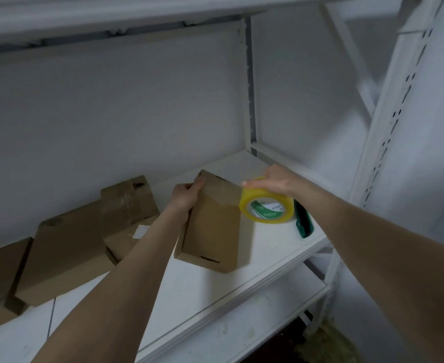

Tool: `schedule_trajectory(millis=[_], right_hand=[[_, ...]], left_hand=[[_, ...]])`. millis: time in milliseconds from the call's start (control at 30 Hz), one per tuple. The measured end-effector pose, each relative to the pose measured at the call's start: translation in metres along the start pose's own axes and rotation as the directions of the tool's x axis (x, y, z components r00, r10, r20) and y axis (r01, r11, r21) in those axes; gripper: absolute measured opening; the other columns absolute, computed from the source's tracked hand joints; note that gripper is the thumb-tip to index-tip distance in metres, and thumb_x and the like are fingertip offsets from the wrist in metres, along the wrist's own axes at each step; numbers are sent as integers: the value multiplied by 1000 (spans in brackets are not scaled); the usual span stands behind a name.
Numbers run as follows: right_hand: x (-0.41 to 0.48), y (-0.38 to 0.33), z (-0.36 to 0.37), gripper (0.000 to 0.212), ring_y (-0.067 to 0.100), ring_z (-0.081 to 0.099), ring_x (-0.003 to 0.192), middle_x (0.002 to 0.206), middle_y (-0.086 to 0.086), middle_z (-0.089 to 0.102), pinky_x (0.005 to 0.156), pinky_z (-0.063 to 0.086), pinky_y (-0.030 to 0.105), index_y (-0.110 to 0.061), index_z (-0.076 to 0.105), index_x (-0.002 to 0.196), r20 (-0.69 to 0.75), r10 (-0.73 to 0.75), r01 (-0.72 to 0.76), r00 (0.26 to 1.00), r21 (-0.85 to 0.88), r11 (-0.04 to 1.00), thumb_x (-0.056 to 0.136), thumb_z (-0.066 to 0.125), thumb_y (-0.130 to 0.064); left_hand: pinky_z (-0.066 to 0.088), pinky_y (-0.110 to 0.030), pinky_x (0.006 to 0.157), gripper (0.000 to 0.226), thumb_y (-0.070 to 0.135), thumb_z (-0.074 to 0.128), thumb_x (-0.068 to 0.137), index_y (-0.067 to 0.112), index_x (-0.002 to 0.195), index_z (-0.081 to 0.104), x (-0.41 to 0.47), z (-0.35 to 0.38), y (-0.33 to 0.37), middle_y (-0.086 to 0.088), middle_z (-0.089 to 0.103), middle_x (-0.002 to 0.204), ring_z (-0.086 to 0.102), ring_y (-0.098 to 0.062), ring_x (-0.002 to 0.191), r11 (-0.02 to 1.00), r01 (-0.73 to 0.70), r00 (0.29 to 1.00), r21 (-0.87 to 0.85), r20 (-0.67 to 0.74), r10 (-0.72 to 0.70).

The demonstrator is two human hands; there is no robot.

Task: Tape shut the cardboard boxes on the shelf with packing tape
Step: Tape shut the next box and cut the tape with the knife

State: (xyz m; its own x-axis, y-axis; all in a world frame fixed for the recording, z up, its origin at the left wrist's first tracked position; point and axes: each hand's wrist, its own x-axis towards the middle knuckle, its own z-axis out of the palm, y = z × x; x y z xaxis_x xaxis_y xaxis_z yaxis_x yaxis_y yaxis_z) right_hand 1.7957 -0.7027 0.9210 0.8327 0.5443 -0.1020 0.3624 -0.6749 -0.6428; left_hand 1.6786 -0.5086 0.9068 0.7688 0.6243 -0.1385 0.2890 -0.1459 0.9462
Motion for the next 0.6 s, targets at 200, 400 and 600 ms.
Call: schedule_trajectory(millis=[200,400,600], right_hand=[[-6,5,-6,61,22,55,90,93,1,55,71,40,30,-21,55,76,17,25,-18,1000,-304,952,77,47,-82],[-8,8,-7,52,21,50,84,71,-7,46,64,36,27,-28,43,61,39,9,-5,999,-107,994,83,49,-75],[-6,-2,-11,59,23,52,87,75,-4,48,73,39,32,-23,42,63,-11,51,-52,999,-331,942,79,46,-80]], left_hand=[[49,-30,70,42,38,58,93,0,110,60,-8,1,8,-8,62,91,60,-24,79,994,34,999,-104,-6,-35],[46,-27,56,44,38,58,93,0,115,59,-12,-1,7,-4,61,80,60,-18,70,983,79,997,-167,32,-74],[48,-28,54,43,39,57,93,0,112,60,-16,-1,4,-8,64,81,62,-21,69,971,123,992,-207,50,-115]])
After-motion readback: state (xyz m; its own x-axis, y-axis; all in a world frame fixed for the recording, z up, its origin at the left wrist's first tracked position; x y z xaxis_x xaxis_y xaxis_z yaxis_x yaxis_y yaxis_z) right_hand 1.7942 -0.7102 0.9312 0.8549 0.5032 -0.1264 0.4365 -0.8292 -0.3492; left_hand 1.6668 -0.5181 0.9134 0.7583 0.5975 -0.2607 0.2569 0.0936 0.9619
